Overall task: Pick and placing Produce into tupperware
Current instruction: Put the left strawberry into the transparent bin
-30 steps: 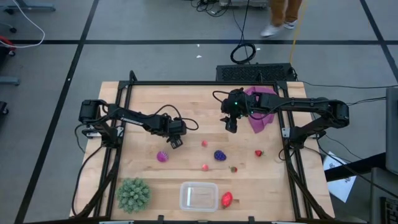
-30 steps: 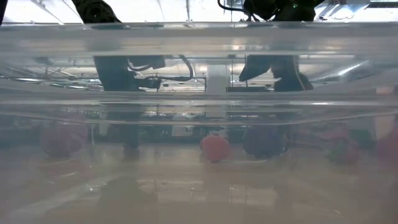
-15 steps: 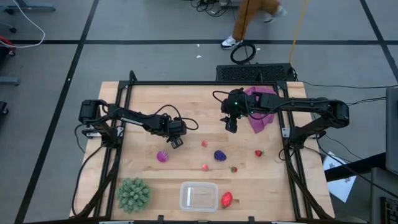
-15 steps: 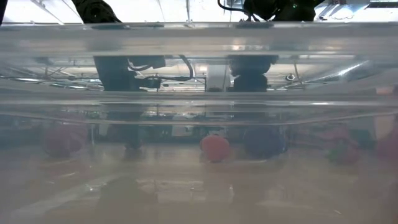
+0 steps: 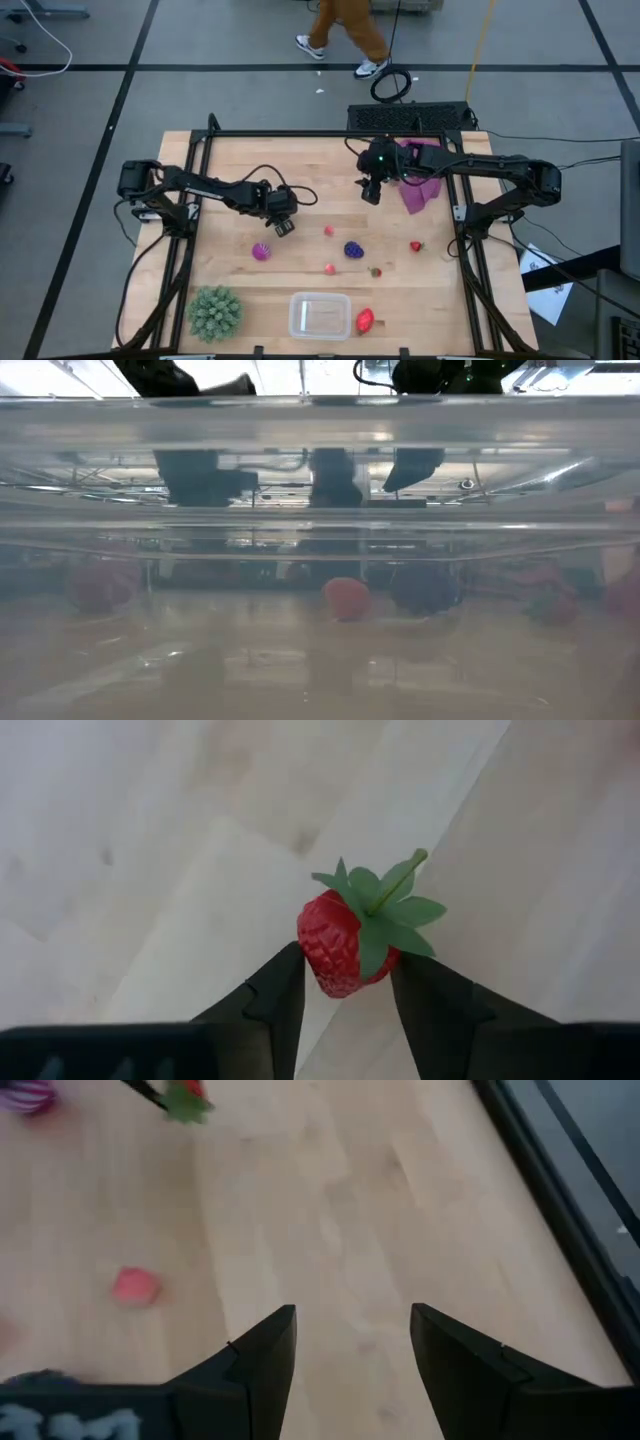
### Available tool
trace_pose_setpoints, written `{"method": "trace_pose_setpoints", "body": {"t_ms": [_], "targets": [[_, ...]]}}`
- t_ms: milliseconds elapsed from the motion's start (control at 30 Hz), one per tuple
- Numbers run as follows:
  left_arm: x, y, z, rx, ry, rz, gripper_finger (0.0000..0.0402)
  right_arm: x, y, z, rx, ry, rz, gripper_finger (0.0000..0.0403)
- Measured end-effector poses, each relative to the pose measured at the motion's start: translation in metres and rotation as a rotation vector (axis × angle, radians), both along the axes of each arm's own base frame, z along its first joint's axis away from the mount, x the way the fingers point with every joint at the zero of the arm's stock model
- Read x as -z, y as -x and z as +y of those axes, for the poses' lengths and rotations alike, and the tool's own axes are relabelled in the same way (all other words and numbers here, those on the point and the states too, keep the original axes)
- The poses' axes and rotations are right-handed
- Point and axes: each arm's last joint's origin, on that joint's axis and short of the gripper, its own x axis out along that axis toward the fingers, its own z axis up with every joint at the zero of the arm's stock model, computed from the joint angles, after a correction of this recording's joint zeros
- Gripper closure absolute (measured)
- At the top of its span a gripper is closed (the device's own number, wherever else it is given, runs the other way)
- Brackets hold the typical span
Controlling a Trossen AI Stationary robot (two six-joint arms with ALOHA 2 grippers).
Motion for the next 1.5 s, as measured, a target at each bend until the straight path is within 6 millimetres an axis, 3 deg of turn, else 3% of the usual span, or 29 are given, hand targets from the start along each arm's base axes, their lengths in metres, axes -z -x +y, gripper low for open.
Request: {"method": "trace_pose_setpoints", "body": {"t_ms": [300,600,933,1033,1300,1500], "targets": [[-0.044,0.012,-0.023,0.047,0.044,-0.192,0.0257,0.0,0.012,-0.028,0.101,0.003,0.002,0.0216],[-0.06,0.008,-0.08,0.193,0.173,-0.36,0.0257,-0.001,0.022,-0.05,0.186,0.007,-0.008,0.0216],[-0.128,-0.014,-0.147,0.393,0.082,-0.493,0.0257,-0.001,0.025,-0.057,0.211,0.008,-0.019,0.0216],[-0.128,-0.028,-0.168,0.422,0.075,-0.436,0.0257,-0.001,0.025,-0.057,0.211,0.008,-0.02,0.0216],[-0.101,-0.068,-0.217,0.442,0.174,-0.237,0.0257,-0.001,0.025,-0.057,0.211,0.008,-0.02,0.0216],[-0.095,-0.084,-0.237,0.441,0.262,-0.171,0.0257,-0.001,0.026,-0.056,0.236,-0.015,-0.024,0.0216]]}}
